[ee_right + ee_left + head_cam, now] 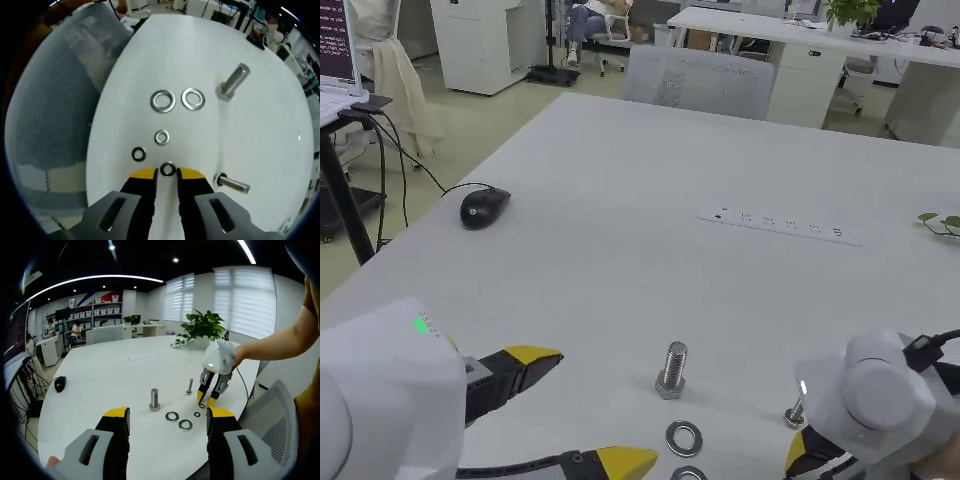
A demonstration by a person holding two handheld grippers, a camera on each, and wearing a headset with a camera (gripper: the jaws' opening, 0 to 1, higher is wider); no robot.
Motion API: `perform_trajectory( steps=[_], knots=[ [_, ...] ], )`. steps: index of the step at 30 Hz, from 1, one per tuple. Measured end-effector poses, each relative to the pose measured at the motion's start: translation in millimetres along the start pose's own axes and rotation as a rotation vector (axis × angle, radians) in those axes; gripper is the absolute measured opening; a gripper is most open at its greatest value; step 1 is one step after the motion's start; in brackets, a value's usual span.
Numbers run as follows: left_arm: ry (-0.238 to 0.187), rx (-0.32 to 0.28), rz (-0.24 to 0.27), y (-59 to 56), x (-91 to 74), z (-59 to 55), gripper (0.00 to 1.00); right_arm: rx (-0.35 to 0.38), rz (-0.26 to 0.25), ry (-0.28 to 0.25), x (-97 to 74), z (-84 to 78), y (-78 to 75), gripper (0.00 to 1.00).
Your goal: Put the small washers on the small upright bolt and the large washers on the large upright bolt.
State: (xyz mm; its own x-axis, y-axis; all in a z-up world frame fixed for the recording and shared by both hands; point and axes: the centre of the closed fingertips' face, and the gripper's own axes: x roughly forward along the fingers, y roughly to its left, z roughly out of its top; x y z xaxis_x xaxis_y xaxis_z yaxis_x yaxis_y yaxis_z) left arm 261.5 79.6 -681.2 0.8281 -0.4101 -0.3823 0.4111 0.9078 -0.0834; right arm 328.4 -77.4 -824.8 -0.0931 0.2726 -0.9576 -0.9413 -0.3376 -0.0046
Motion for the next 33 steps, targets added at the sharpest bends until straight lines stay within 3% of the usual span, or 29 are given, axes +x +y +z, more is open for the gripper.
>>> perform_trajectory(
  steps=[15,29,33],
  knots=[
    [-0.003,-0.018,0.018,0.4,3.0,-2.5,0.61,-0.053,-0.011,0.017,-1.3,-1.3,2.5,0.15],
    [0.004,-0.013,0.018,-2.8,1.2,-3.1,0.61,0.0,-0.009,0.012,-2.8,-2.3,0.8,0.12],
    [0.007,-0.012,0.018,-2.4,0.7,-3.0,0.61,0.015,-0.017,-0.002,-11.1,-1.7,-1.6,0.12]
  ],
)
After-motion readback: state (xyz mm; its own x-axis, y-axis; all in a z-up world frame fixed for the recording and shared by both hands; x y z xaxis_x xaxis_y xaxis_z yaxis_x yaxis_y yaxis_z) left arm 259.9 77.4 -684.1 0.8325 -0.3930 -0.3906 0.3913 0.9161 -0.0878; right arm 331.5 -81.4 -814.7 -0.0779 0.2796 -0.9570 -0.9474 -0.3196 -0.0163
